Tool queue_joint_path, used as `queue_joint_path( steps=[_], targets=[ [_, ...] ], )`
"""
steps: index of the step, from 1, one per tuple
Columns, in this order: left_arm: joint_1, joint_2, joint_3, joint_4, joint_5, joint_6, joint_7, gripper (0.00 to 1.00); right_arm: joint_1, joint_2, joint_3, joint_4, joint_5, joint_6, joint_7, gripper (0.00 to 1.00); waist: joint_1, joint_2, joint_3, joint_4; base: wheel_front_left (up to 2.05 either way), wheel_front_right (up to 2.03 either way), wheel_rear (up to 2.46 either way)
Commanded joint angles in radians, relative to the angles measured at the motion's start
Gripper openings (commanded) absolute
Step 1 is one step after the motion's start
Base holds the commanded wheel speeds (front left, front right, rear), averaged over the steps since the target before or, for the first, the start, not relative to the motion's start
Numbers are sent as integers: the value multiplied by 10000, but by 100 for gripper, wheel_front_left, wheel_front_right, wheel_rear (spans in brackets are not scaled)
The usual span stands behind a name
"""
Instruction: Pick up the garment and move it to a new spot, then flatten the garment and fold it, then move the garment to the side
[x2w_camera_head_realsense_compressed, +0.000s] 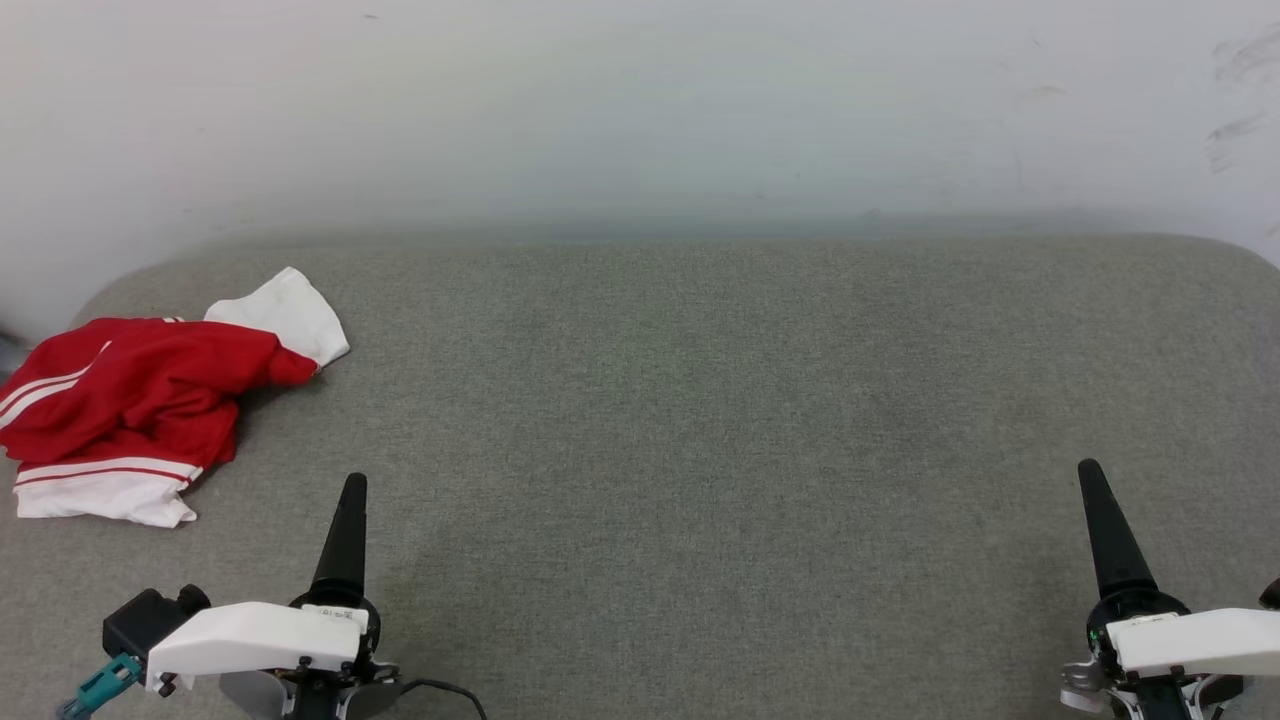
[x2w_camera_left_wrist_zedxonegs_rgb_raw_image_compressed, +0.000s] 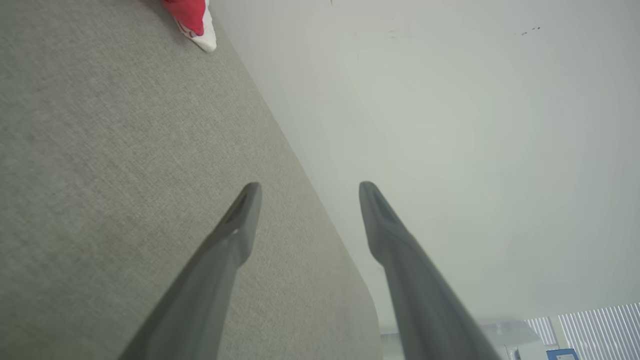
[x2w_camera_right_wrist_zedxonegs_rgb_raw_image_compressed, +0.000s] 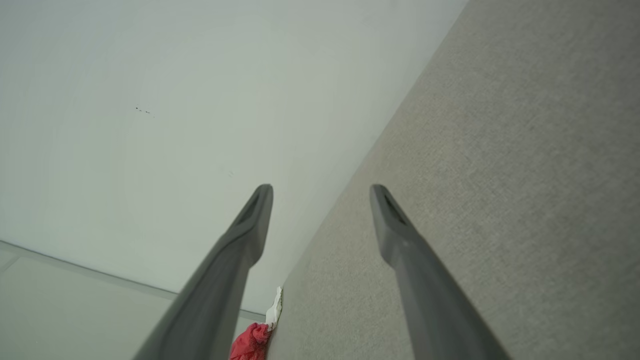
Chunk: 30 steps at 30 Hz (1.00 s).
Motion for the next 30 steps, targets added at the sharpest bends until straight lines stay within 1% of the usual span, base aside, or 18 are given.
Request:
queue_joint_path(
  steps=[1,11,21,30],
  targets=[
    [-74,22,-36,-256,313,64,-81,100,-68,-14,9,-265,-325,0,-73,100,0,0,0,1,0,0,0],
    [46,27,-347,-682,2347,691,-462,100,115,-14,308,-782,-2623,0,-461,100,0,0,6,6,0,0,0],
    [146,34,-656,-881,4224,1048,-806,100,310,-15,505,-885,-4452,0,-806,100,0,0,14,22,0,0,0],
    [245,182,-1046,-1010,5596,1340,-1091,100,488,-15,601,-888,-5792,0,-1091,100,0,0,-1,37,0,0,0]
  ],
)
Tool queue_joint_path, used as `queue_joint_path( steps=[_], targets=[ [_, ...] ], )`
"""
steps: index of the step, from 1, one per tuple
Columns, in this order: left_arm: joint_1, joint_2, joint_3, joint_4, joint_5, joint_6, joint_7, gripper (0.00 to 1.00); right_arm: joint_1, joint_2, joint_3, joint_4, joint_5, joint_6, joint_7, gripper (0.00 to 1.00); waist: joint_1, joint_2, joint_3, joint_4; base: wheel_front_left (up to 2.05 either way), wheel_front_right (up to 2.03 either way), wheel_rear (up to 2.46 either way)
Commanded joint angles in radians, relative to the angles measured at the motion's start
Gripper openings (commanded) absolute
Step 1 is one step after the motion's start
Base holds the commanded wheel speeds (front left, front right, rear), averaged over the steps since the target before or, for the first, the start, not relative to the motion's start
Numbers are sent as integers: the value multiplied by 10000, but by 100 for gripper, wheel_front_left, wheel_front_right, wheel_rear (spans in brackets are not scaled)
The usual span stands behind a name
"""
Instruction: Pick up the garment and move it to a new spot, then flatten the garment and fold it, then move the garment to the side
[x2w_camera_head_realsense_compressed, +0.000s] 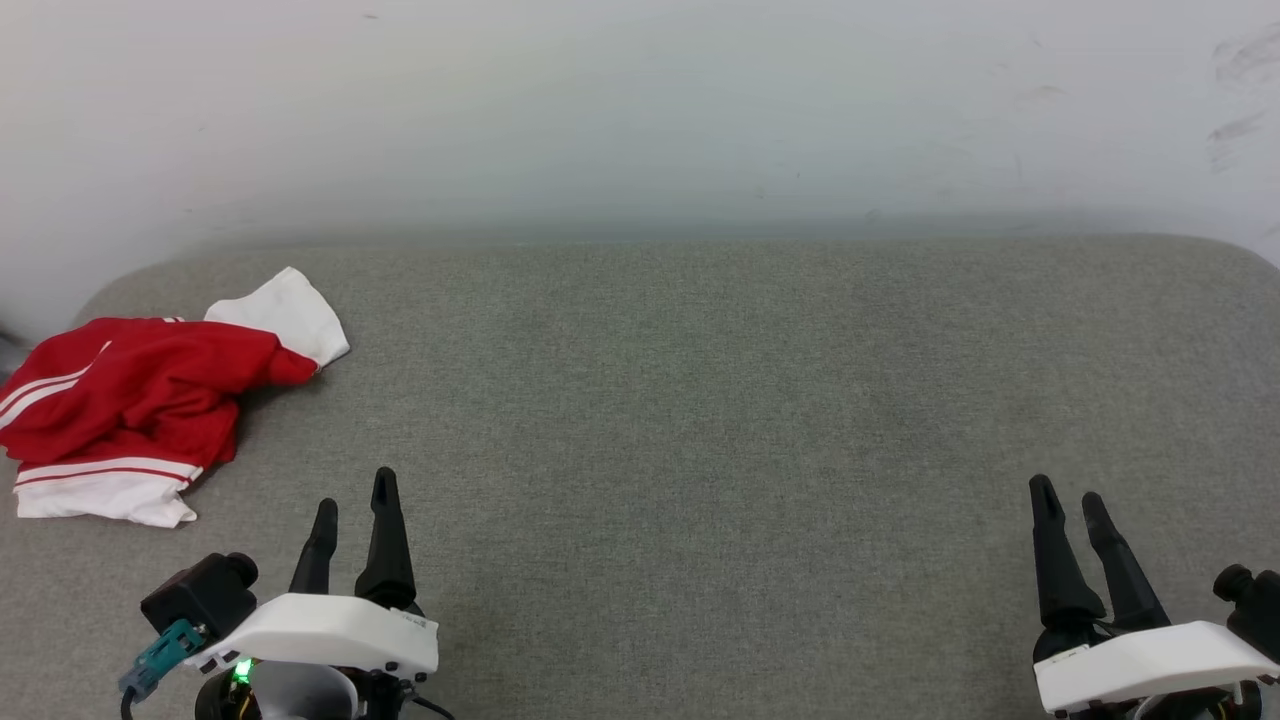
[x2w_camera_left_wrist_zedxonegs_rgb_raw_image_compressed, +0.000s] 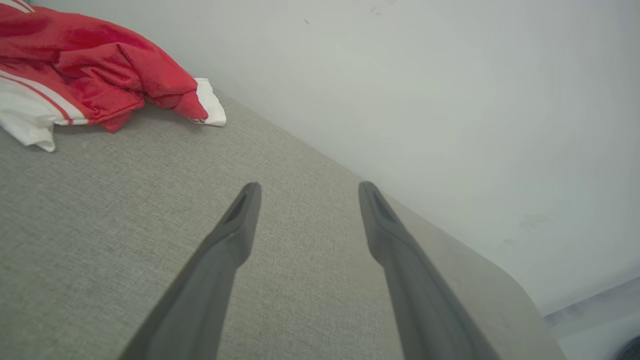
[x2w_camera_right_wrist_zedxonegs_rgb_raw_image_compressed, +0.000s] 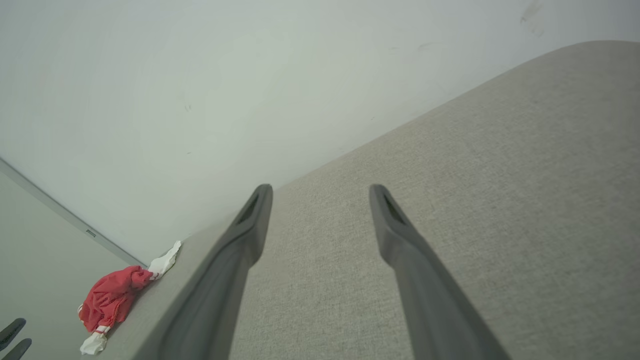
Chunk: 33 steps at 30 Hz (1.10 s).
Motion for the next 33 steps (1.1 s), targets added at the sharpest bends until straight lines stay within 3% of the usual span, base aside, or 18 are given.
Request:
queue_joint_path(
  steps=[1,22,33],
  targets=[
    [17,114,-52,-158,283,74,-100,100,30,-17,16,-187,-287,0,-79,100,0,0,-5,-1,0,0,0],
    [150,548,-986,-344,2585,674,-662,100,303,-16,179,-605,-2869,0,-665,100,0,0,-34,14,0,0,0],
    [284,559,-1201,-469,3517,770,-924,100,476,-17,239,-766,-3951,0,-925,100,0,0,-45,43,0,0,0]
  ],
)
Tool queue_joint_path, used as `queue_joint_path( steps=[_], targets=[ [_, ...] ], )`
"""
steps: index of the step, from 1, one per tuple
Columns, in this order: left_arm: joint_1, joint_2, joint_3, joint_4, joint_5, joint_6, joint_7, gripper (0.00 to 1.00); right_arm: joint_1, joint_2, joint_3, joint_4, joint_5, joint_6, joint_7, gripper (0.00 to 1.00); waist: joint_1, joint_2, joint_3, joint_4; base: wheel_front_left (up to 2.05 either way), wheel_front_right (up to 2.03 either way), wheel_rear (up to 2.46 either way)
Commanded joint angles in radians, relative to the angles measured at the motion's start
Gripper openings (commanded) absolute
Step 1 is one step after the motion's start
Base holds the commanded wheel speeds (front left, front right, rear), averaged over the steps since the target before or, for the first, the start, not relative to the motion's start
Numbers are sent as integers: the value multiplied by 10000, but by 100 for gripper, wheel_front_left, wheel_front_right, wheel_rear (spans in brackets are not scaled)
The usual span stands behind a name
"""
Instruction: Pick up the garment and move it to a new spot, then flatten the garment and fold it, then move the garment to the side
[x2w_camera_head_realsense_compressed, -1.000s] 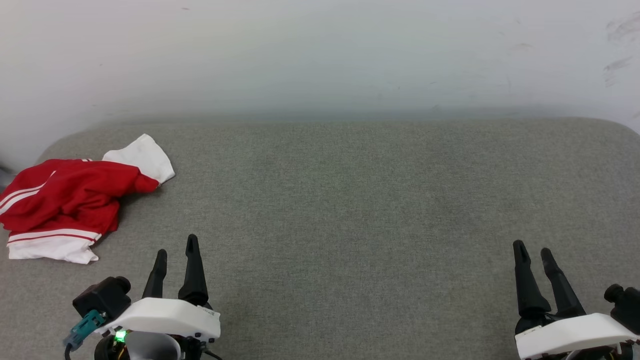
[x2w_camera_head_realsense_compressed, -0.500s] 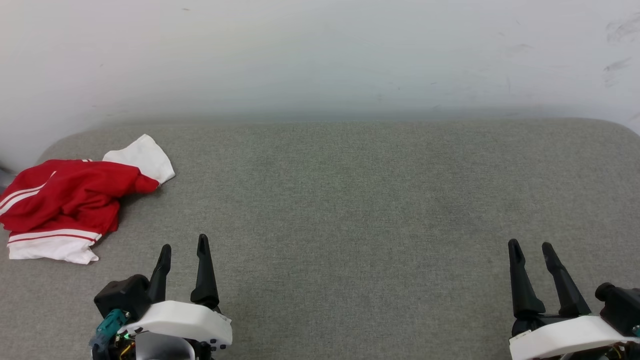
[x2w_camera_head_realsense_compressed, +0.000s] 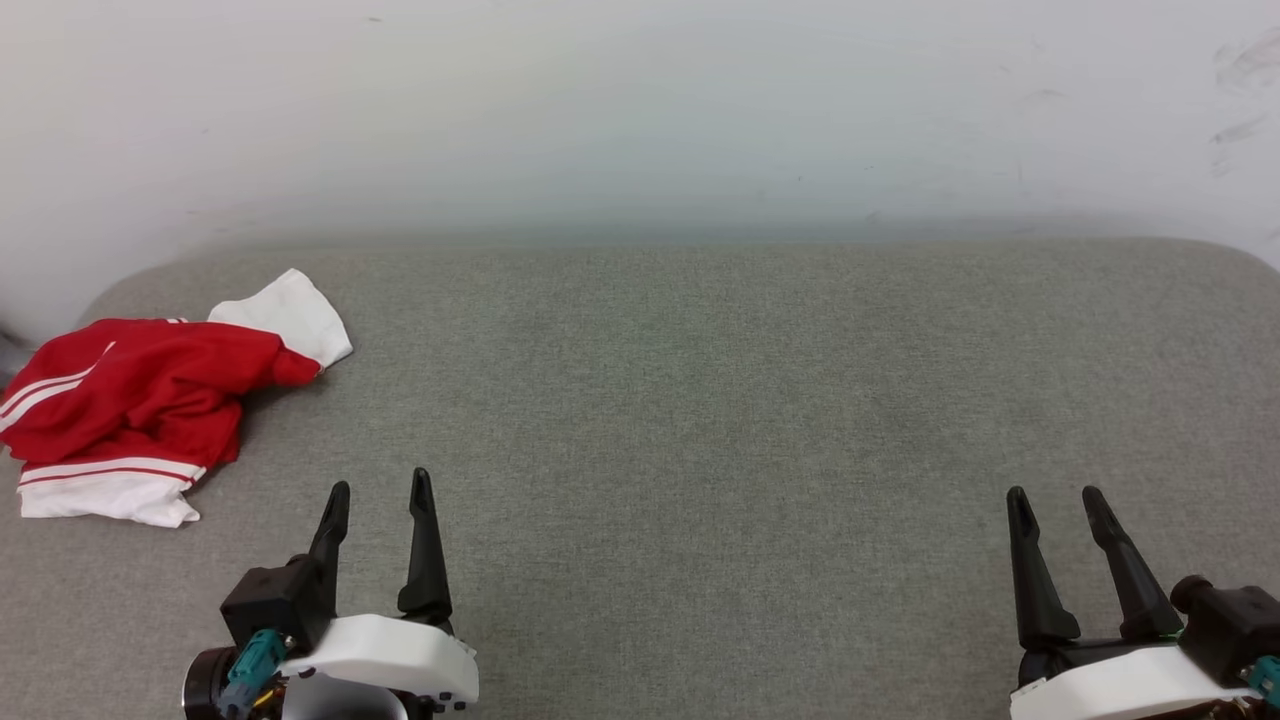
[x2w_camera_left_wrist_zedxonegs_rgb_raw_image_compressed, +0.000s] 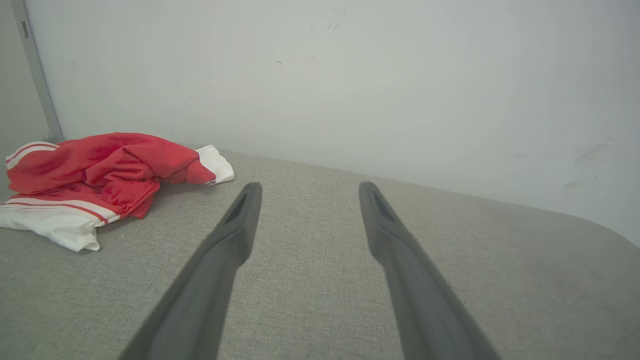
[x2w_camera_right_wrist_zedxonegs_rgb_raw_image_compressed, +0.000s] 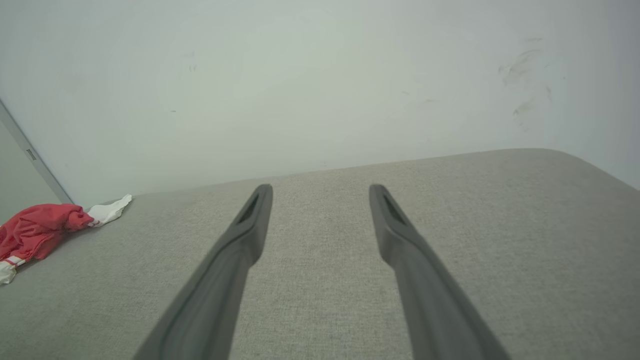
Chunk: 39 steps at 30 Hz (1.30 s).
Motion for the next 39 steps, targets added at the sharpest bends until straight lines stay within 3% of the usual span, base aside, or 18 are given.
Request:
queue_joint_path(
  steps=[1,28,39],
  targets=[
    [53,14,-22,-107,250,72,-98,100,59,-15,14,-143,-272,-3,-111,100,-2,0,0,7,0,0,0],
    [310,-294,109,-429,2191,-259,-618,100,324,-12,45,-470,-1763,-3,-640,100,-2,0,-81,44,0,0,0],
    [461,-472,414,-376,2496,-649,-786,100,449,-12,32,-564,-2033,-5,-811,100,-2,0,-104,40,0,0,0]
  ],
)
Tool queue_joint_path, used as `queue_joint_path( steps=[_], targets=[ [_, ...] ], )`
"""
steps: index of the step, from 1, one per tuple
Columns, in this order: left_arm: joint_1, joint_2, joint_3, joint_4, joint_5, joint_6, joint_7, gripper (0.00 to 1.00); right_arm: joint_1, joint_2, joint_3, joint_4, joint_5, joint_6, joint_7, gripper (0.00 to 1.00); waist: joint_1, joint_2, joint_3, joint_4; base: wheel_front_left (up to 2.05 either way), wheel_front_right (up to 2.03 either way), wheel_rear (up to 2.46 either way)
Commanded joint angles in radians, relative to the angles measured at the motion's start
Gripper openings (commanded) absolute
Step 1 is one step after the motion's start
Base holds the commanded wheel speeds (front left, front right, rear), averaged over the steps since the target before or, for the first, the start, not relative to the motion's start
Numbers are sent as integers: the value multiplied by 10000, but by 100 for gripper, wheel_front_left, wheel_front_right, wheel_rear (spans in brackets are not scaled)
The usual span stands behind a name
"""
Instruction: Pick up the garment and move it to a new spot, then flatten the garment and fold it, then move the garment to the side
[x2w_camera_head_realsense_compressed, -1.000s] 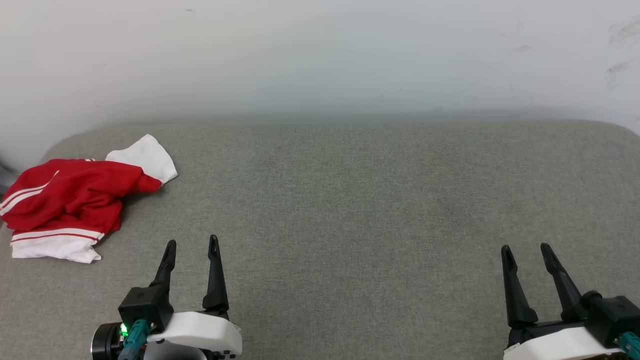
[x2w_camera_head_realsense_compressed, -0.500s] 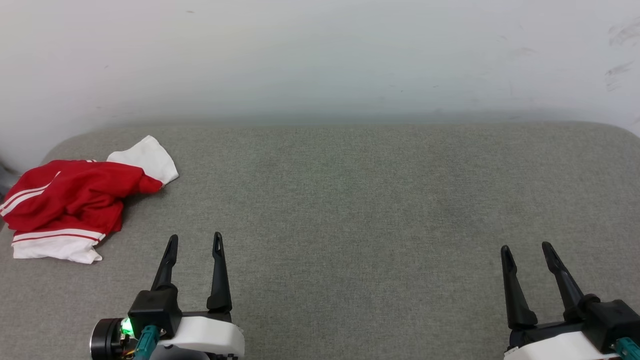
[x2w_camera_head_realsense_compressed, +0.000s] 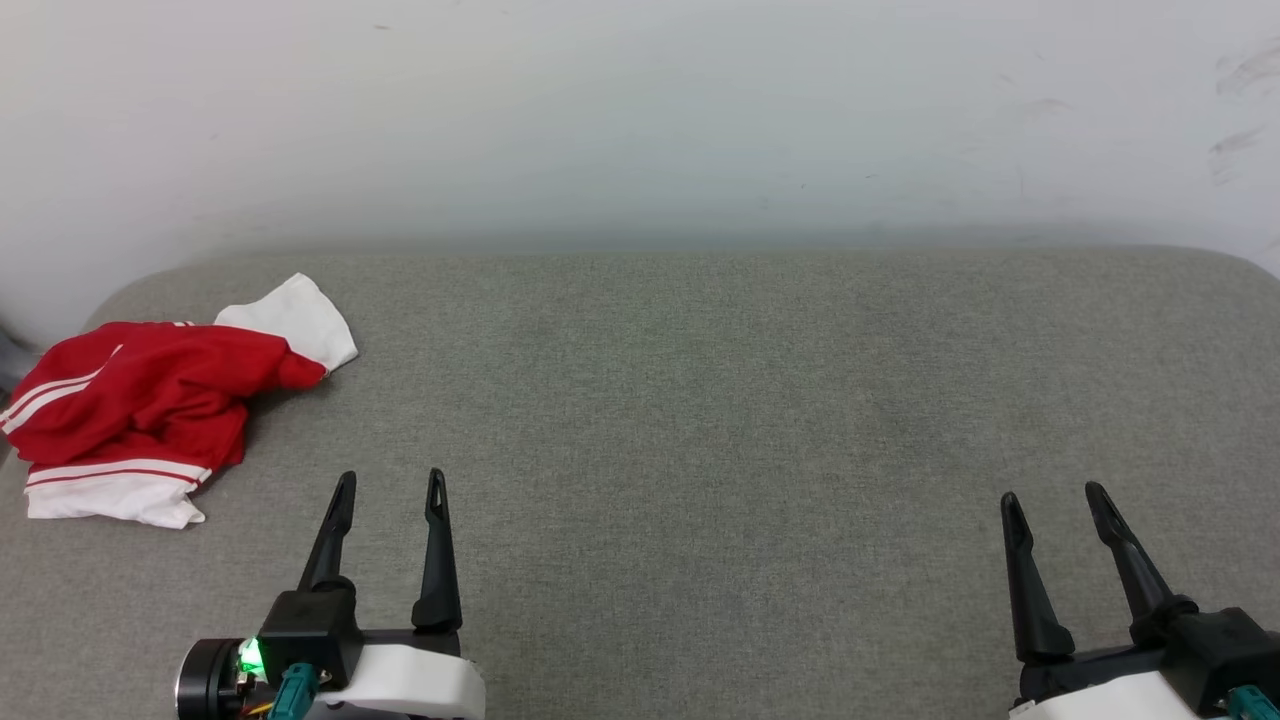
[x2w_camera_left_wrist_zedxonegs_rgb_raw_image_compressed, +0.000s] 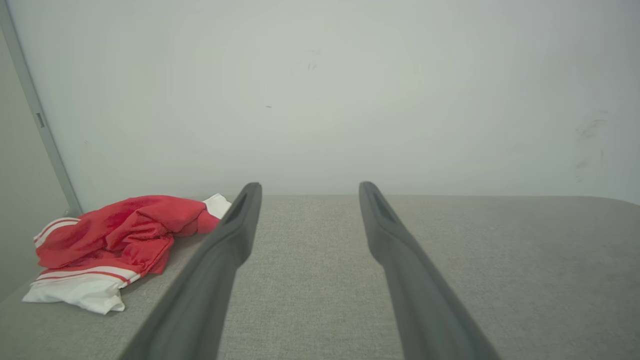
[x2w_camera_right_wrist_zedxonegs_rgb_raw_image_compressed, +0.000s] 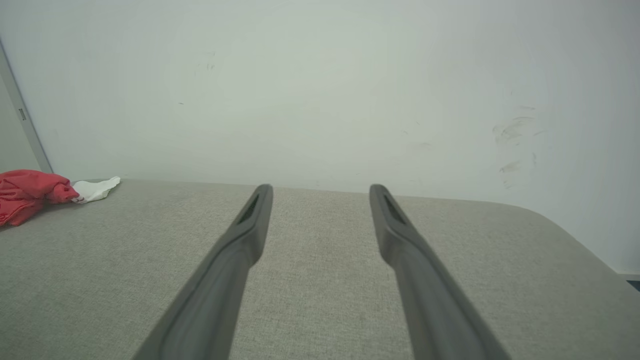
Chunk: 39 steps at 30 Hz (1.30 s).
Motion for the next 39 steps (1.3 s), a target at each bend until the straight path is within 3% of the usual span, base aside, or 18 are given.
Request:
queue_joint_path(
  steps=[1,14,39],
  targets=[
    [95,4,43,8,7,-63,-39,100,107,-8,-3,-41,-4,-5,-39,100,0,0,4,1,0,0,0],
    [104,-99,394,338,-487,-592,-37,100,70,-7,-28,111,621,-3,-39,100,0,0,18,27,0,0,0],
    [85,-103,252,593,-746,-537,-37,100,168,-7,17,198,766,-3,-39,100,0,0,-4,136,0,0,0]
  ],
)
